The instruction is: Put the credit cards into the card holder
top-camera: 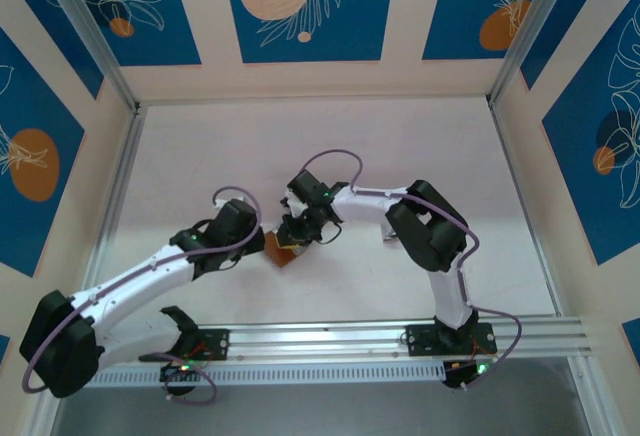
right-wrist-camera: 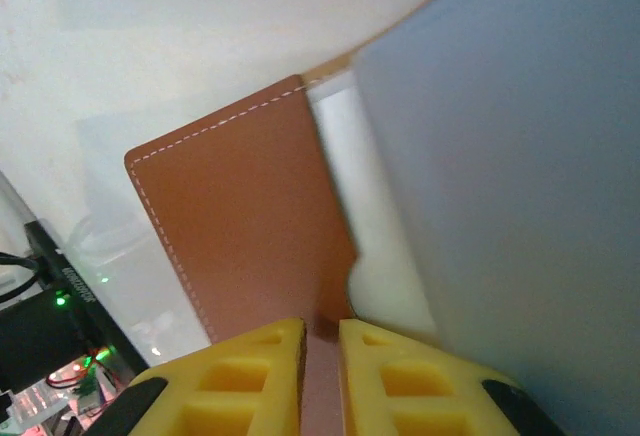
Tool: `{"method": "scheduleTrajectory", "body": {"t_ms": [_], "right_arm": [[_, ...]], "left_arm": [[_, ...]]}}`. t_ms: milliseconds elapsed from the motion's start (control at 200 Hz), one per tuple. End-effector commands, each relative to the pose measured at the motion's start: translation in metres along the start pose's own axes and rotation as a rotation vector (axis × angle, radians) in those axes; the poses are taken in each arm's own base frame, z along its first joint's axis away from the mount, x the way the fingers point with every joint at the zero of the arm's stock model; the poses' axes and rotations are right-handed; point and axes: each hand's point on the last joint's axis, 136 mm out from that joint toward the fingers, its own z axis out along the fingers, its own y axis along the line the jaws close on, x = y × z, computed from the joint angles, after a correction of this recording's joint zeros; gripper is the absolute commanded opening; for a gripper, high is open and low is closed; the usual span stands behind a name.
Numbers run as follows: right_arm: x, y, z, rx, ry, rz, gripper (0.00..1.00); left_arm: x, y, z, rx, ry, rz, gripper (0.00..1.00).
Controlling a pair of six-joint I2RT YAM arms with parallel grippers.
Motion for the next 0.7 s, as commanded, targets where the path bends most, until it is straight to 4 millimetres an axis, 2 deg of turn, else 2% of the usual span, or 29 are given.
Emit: {"method": "scheduleTrajectory", "body": {"t_ms": [0,230,325,570,695], "right_arm": [[0.001,-0.018,0.003,0.074,-0.006,0.035,0.19],[0.0,-0.029,-0.004,0.04,-0.009,0.131,0.2],[-0.001,-0.035,-0.008,0.03,-0.016,0.189,0.18],[0.004,-0.068,-0.021,0.006,-0.095,0.385,0.1],[0.007,-0.07,-0.025,-0.024,-0.158,0.429,0.09]], "left_arm": [[-0.002,-0.013,0.005,0.016,0.053,0.023,0.21],[0.007,-0.021,0.036,0.025,0.105,0.012,0.21],[0.012,-0.022,0.052,0.017,0.129,0.023,0.21],[0.014,-0.031,0.084,0.011,0.16,0.07,0.22],[0.014,-0.034,0.097,0.0,0.176,0.108,0.21]]}}
